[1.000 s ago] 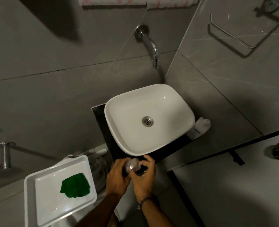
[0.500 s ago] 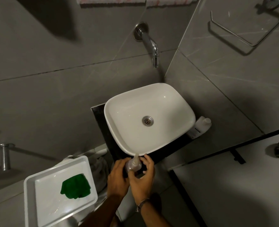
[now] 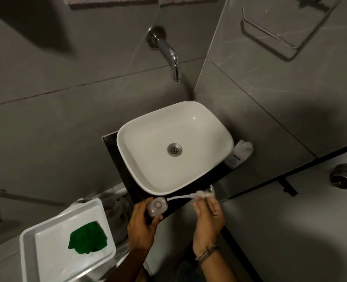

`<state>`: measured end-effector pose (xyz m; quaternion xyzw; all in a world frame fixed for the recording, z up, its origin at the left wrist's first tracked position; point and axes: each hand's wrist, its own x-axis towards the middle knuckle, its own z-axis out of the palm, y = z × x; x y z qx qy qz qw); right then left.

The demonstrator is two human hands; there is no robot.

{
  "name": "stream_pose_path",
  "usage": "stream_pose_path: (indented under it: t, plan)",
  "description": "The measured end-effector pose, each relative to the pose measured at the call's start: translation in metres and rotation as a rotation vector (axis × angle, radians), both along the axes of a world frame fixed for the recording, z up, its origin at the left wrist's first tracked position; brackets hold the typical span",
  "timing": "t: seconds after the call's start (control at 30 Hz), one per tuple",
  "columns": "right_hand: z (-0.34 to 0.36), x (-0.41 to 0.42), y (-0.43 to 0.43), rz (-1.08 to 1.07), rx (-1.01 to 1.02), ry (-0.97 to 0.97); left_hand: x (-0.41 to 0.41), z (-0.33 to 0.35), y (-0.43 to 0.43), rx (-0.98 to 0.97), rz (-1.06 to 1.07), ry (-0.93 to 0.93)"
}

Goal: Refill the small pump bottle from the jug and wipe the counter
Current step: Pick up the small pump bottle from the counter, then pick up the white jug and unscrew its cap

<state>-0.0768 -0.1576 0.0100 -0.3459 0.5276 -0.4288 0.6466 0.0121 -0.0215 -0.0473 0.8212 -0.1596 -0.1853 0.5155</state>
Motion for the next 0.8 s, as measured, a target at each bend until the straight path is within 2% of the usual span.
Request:
stream_pose_path:
  t: [0.13, 0.23, 0.47, 0.6, 0.67, 0.8]
  plan:
    - [-0.017, 0.0, -0.036, -0.019, 0.325, -0.009, -0.003, 0.002, -0.006, 0.045, 0.04, 0.031]
    - [-0.034, 0.017, -0.052, 0.012, 0.455, 0.036, -0.004, 0.002, -0.009, 0.081, 0.058, 0.035]
    - [-0.053, 0.047, -0.079, 0.208, 0.496, 0.225, -0.007, -0.002, -0.013, 0.097, 0.101, 0.056]
    - [-0.059, 0.05, -0.083, 0.207, 0.484, 0.327, -0.01, 0.02, -0.016, 0.132, 0.106, 0.085]
    - [-0.059, 0.049, -0.082, 0.205, 0.494, 0.278, -0.014, 0.035, -0.016, 0.16, 0.109, 0.015]
    - [-0.061, 0.037, -0.084, 0.256, 0.484, 0.234, -0.038, 0.071, -0.02, 0.165, 0.08, -0.296]
